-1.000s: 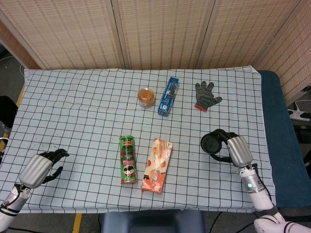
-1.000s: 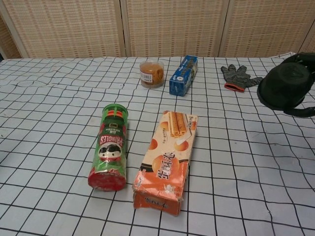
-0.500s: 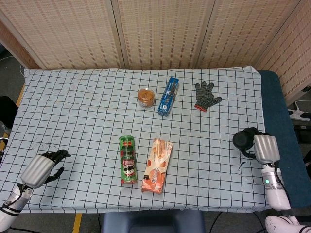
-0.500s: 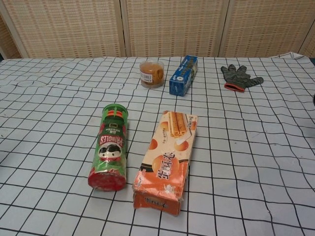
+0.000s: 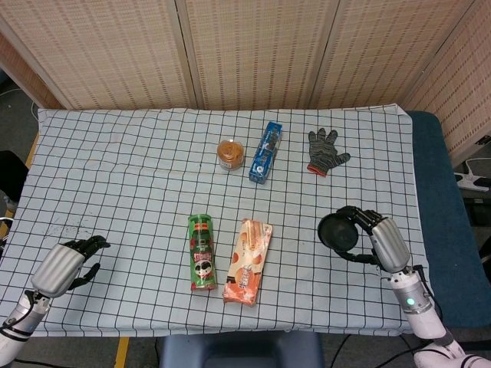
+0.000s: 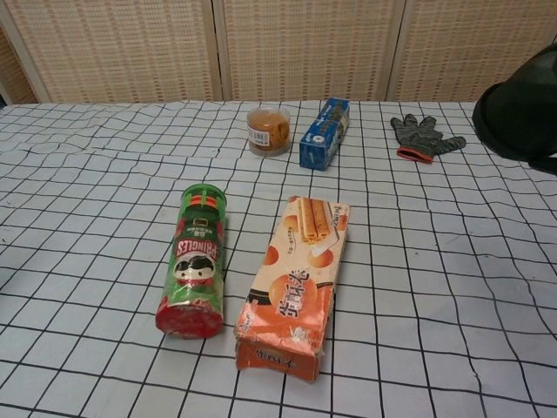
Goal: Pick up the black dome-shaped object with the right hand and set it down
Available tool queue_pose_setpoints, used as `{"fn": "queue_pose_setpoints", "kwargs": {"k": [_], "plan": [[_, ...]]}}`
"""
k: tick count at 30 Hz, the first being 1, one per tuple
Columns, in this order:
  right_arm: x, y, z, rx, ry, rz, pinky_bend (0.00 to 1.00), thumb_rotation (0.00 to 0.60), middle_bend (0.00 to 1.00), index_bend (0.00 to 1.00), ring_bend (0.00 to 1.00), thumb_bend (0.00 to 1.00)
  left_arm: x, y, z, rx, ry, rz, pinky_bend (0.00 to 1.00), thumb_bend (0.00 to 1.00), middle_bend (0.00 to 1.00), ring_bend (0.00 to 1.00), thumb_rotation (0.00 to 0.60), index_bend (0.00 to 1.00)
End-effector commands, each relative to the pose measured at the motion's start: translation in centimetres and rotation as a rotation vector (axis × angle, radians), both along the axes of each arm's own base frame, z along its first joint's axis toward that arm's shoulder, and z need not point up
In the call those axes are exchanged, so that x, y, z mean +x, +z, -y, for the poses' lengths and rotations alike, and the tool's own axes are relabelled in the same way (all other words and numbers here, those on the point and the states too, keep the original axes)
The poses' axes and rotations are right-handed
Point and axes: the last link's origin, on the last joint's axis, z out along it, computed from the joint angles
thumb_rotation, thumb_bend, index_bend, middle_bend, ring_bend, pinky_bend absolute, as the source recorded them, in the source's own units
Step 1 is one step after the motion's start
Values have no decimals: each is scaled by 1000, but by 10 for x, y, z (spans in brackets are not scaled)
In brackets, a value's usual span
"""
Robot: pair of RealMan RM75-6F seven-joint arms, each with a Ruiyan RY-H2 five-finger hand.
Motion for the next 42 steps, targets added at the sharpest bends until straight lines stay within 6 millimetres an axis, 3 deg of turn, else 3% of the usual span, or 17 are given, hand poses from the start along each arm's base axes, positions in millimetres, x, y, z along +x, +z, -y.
{"fn": "queue_pose_setpoints", "kwargs": {"k": [1, 4, 8, 13, 17, 24, 30, 32, 37, 42], "plan": [[-25, -6, 4, 88, -138, -59, 459, 600, 538, 625, 480, 242, 0, 0, 0, 0, 4, 2, 626, 449, 276, 460, 600, 302], [-42, -1, 10, 61, -249, -193, 461, 600, 538, 627, 481, 242, 0, 0, 0, -1, 0, 1, 626, 449, 276, 460, 600, 302], [-46, 1, 13, 27, -277, -252, 464, 600, 538, 627, 482, 242, 0, -1, 0, -1, 0, -3, 626, 449, 276, 460, 600, 302], [-52, 9, 18, -164, -319, -332, 466, 600, 538, 627, 482, 242, 0, -2, 0, -1, 2, -8, 626, 449, 276, 460, 600, 302], [-49, 1, 17, -111, -274, -207, 467, 600, 538, 627, 482, 242, 0, -2, 0, -2, 1, -8, 626, 449, 276, 460, 600, 302], [-33, 0, 10, 239, -206, 265, 460, 600, 538, 627, 482, 242, 0, -2, 0, -2, 4, -8, 626, 449, 276, 460, 600, 302], [-32, 8, 7, 356, -215, 396, 460, 600, 538, 627, 483, 242, 0, -2, 0, -2, 4, -7, 626, 449, 276, 460, 600, 302], [-36, 10, 9, 314, -215, 323, 460, 600, 538, 627, 483, 242, 1, -2, 0, -1, -1, -9, 626, 449, 276, 460, 600, 302], [-49, 12, 16, -10, -217, -100, 462, 600, 538, 627, 483, 244, 0, -3, -1, -4, 5, -9, 626, 448, 276, 460, 600, 302], [-60, 11, 20, -221, -271, -439, 468, 600, 538, 629, 483, 243, 0, -3, -1, -6, 8, -12, 626, 449, 276, 460, 600, 302]]}}
